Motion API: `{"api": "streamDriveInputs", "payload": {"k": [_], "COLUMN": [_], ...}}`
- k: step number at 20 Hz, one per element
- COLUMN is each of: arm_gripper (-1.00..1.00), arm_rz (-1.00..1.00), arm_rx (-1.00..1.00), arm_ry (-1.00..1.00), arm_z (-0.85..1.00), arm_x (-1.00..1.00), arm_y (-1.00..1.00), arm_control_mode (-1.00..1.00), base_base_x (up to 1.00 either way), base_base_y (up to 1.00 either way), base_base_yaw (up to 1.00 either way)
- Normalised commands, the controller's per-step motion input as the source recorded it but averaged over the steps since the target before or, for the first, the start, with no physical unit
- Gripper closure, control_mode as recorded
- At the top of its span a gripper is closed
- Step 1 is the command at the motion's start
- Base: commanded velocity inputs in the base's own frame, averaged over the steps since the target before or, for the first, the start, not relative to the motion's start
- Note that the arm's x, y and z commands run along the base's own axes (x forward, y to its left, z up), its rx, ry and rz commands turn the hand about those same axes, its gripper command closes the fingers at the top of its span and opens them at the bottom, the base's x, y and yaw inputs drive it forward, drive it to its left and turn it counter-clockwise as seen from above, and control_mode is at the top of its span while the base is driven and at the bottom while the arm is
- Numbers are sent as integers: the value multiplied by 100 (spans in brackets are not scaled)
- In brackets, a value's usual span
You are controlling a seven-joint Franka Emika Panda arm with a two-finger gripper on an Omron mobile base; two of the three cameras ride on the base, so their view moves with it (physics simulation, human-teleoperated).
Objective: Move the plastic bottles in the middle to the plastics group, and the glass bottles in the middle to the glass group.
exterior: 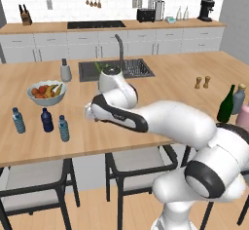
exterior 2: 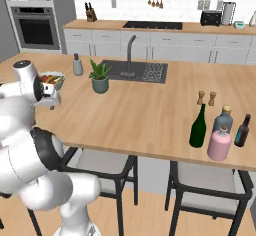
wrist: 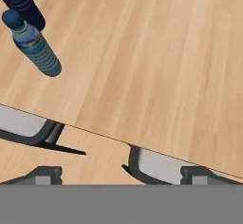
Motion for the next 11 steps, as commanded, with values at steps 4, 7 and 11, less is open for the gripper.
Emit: {"api": "streamDriveInputs", "payload": {"k": [4, 7, 11], "arm_gripper": [-100, -100, -100], "arm_rz": [2, 0, 0], "arm_rx": [0, 0, 0], "arm_ry": [1, 2, 0], "arm_z": [7, 10, 16], "arm_x": [-49, -47, -52], "arm_y": [-99, -93, -90], "arm_control_mode": [-100, -100, -100], "base_base_x": [0, 0, 0], "base_base_y": [0, 0, 0], "base_base_yaw": [0, 0, 0]}}
